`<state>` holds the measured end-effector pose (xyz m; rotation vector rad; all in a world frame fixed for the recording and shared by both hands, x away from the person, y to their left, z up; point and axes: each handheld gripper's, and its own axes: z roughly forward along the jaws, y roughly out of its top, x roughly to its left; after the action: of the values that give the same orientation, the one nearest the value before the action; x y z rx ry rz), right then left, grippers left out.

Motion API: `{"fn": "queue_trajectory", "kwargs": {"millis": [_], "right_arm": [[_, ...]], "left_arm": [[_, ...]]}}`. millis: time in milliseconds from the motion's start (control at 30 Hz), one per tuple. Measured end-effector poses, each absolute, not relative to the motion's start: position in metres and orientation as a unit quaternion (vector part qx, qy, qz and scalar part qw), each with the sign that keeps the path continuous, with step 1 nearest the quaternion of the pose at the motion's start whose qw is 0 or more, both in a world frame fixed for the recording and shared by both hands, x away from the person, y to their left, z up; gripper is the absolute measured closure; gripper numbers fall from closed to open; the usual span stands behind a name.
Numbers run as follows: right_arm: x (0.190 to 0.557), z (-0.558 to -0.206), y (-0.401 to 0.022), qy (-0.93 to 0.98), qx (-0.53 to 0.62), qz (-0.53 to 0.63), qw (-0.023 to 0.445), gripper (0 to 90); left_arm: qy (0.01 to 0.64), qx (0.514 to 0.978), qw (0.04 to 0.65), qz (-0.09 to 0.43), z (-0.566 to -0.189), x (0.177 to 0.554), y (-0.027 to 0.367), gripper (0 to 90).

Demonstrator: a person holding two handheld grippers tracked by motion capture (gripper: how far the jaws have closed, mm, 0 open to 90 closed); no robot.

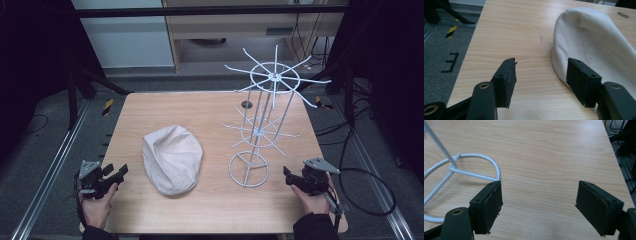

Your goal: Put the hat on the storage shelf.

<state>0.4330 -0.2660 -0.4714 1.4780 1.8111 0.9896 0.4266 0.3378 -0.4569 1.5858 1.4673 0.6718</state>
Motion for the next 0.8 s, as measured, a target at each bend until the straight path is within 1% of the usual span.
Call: {"fn": "queue_trajectory", "kwargs": {"millis": [267,800], "right_arm": [[0.430,-0.466,-0.262,0.681,0.553,0.368,0.310,24.5],[0.429,-0.466,-0.262,0.686,0.556,0.362,0.300,27.2]], "left_arm": [[0.562,0.651,0.436,0.264,-0.447,0.422,0.323,38.8],[0.540,0.677,0.433,0.250,-0.429,0.423,0.292,37.7]]}}
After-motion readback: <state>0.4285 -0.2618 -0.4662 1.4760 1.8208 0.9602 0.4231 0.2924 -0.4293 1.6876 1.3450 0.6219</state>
